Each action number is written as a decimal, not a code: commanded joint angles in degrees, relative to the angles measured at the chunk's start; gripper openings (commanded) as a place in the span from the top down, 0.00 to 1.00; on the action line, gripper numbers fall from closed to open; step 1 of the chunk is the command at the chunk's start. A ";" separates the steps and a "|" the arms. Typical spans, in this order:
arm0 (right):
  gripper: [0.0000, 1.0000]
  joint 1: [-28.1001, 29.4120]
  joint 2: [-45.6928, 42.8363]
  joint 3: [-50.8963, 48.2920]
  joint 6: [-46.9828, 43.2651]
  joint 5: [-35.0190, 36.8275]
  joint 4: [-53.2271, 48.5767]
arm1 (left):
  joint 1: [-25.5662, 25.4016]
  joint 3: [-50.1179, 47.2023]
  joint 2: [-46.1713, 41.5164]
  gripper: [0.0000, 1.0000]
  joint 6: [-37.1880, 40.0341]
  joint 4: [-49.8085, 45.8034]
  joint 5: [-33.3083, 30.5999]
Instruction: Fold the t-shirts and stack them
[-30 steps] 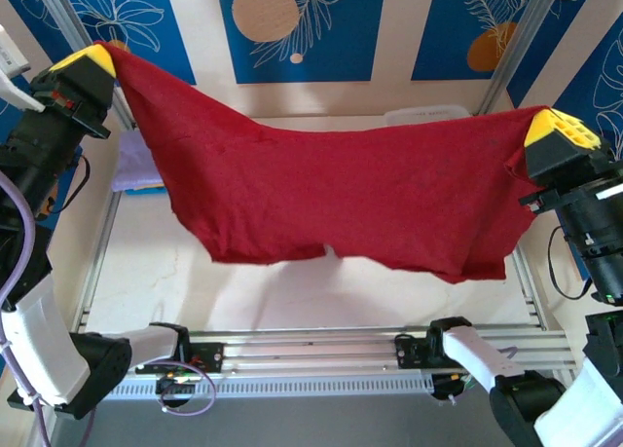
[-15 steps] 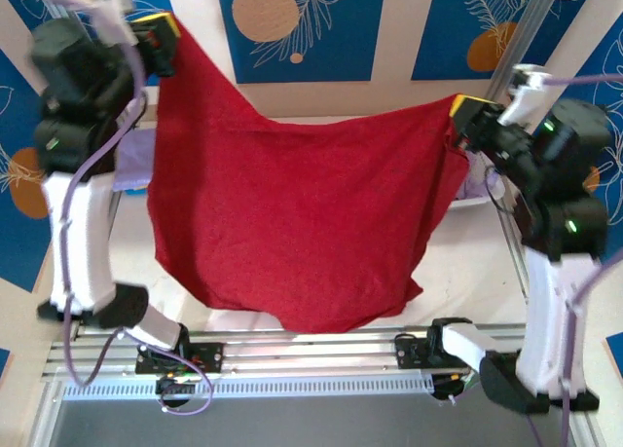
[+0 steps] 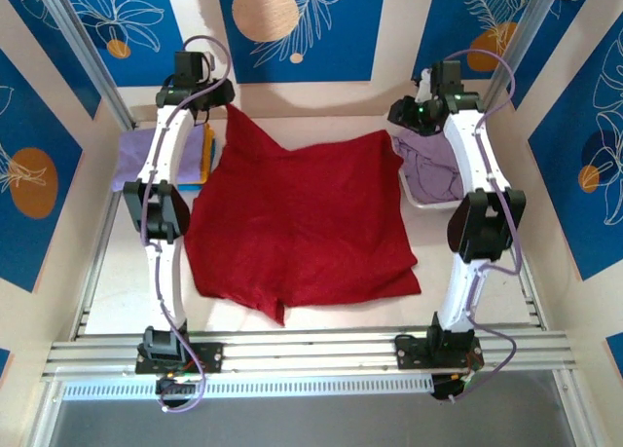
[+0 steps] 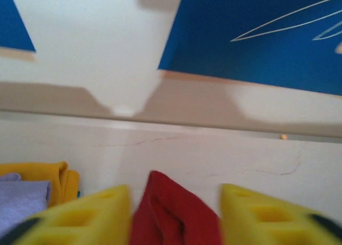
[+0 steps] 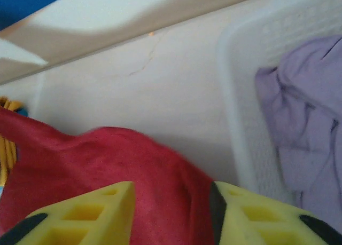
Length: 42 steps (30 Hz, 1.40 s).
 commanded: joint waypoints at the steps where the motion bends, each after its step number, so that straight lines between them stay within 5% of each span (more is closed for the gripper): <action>1: 0.45 -0.69 -1.75 8.63 -0.16 -0.25 -10.60 | 0.21 4.71 -2.48 0.31 -1.94 -1.26 0.65; 4: 0.35 0.16 -7.07 4.50 -0.23 1.65 -11.01 | 0.21 4.34 -5.24 0.26 -0.58 -5.25 0.30; 8: 0.34 1.14 -16.98 -5.47 2.65 2.81 -11.95 | 0.20 -4.09 -13.51 0.24 0.88 -8.14 1.52; 17: 0.34 4.39 -44.06 -37.96 14.81 4.61 -14.67 | 0.20 -41.44 -43.03 0.22 1.19 -10.71 1.76; 25: 0.36 9.68 -63.65 -67.44 34.59 6.00 -13.45 | 0.37 -72.18 -63.18 0.23 -2.89 -15.72 2.66; 31: 0.46 11.82 -69.31 -79.16 46.15 10.49 -11.29 | 2.07 -85.69 -68.80 0.23 -4.36 -16.13 4.21; 42: 0.57 11.66 -66.72 -87.85 55.52 17.37 -9.54 | 4.33 -92.52 -69.69 0.22 -2.79 -17.22 4.92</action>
